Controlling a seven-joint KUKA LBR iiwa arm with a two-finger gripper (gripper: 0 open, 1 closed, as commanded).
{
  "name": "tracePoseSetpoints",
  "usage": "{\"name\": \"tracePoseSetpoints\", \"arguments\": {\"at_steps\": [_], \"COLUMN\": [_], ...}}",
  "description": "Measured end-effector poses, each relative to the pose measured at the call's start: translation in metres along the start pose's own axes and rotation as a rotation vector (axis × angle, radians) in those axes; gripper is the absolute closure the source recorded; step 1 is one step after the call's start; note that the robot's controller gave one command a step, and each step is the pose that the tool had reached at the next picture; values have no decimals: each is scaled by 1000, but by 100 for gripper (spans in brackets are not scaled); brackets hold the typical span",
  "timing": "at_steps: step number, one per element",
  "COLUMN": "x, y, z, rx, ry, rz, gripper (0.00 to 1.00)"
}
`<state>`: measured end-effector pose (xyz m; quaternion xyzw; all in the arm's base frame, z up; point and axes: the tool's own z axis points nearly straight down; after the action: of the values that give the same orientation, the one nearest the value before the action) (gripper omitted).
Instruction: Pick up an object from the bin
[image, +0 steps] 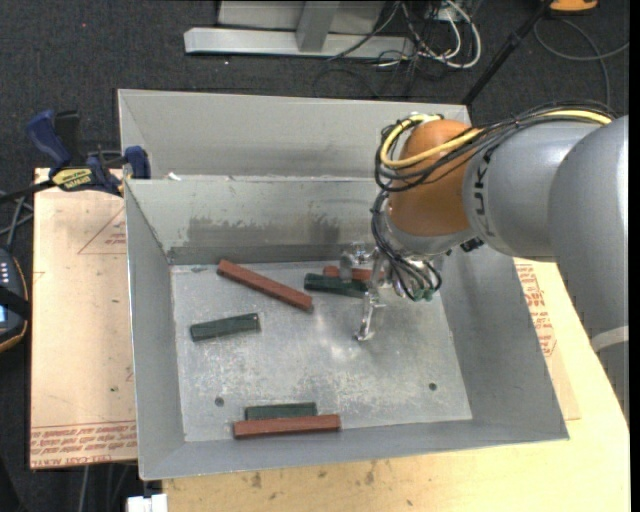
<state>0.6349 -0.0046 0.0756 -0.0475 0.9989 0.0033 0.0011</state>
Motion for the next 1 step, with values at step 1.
{"name": "tracePoseSetpoints", "arguments": {"at_steps": [1], "x": [-2], "y": [43], "z": [2], "rx": [4], "ry": [-8], "rz": [32], "gripper": [100]}}
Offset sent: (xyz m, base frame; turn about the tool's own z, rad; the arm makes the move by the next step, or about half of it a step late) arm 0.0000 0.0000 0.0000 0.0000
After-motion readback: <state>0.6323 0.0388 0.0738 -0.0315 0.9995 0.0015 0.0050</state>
